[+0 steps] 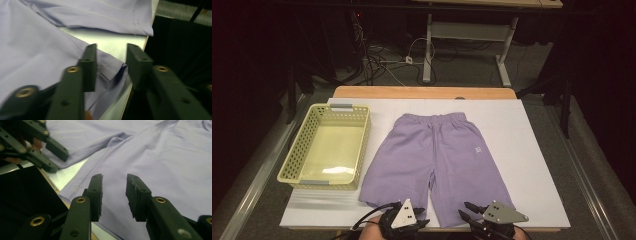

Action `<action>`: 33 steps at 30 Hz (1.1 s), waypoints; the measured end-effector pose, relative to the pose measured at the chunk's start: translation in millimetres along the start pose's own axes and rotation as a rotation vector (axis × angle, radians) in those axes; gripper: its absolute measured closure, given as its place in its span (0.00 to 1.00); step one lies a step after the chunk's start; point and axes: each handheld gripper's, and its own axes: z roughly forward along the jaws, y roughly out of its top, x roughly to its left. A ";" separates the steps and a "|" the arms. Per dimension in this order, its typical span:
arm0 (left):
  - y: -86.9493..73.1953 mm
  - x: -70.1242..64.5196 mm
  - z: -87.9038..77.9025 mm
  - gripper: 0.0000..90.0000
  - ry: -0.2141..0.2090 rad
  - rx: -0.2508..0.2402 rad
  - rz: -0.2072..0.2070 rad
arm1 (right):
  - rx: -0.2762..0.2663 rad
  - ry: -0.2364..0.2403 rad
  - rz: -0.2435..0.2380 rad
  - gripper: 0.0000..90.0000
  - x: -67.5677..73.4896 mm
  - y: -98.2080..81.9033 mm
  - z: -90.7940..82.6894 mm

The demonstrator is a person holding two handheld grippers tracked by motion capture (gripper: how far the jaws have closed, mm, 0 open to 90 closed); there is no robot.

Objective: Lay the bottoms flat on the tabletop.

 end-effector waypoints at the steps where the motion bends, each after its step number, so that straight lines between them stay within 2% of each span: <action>1: -0.2 0.5 0.0 0.79 0.006 -0.001 -0.005 | 0.003 -0.002 0.005 0.74 -0.9 -0.5 0.0; 4: 0.3 2.5 -0.2 0.93 -0.004 -0.001 -0.033 | 0.010 -0.003 0.008 0.74 -1.9 -1.4 1.1; 7: 2.4 2.0 -0.8 0.96 -0.025 -0.004 -0.047 | 0.009 -0.006 0.005 0.74 -2.1 -1.1 1.3; 14: 12.8 -11.5 -2.0 0.96 -0.104 -0.043 -0.025 | 0.009 -0.017 0.015 0.74 -5.0 -2.1 -0.7; 17: 14.3 -14.0 2.2 0.96 -0.124 -0.040 -0.025 | 0.009 -0.017 0.017 0.74 -5.9 -2.7 -0.4; 19: 13.9 -12.5 3.4 0.96 -0.140 -0.039 -0.039 | 0.010 -0.018 0.021 0.73 -6.4 -2.9 -0.3; 21: 15.1 -9.1 -0.4 0.85 -0.151 -0.057 -0.054 | 0.010 -0.022 0.020 0.73 -7.0 -3.1 -0.7; 22: 16.3 -6.2 -5.4 0.81 -0.143 -0.074 -0.054 | 0.008 -0.023 0.022 0.73 -7.5 -3.2 -0.9; 24: 18.6 3.6 -21.0 0.74 -0.092 -0.115 -0.056 | 0.009 -0.027 0.028 0.72 -8.9 -3.5 -1.5; 27: 15.9 24.5 -50.3 0.71 -0.007 -0.135 -0.096 | 0.006 -0.027 0.041 0.72 -12.3 -4.6 -2.1; 29: 5.1 34.2 -69.7 0.67 0.042 -0.127 -0.124 | 0.006 -0.032 0.045 0.72 -15.1 -5.6 -2.6; 30: -2.8 37.0 -78.5 0.67 0.076 -0.112 -0.123 | 0.005 -0.035 0.047 0.72 -16.8 -6.1 -3.6; 31: -12.3 39.0 -86.3 0.67 0.108 -0.098 -0.129 | 0.003 -0.040 0.049 0.72 -18.5 -6.7 -4.7; 33: -34.2 43.1 -98.2 0.67 0.143 -0.079 -0.168 | 0.001 -0.055 0.057 0.72 -22.7 -8.5 -7.5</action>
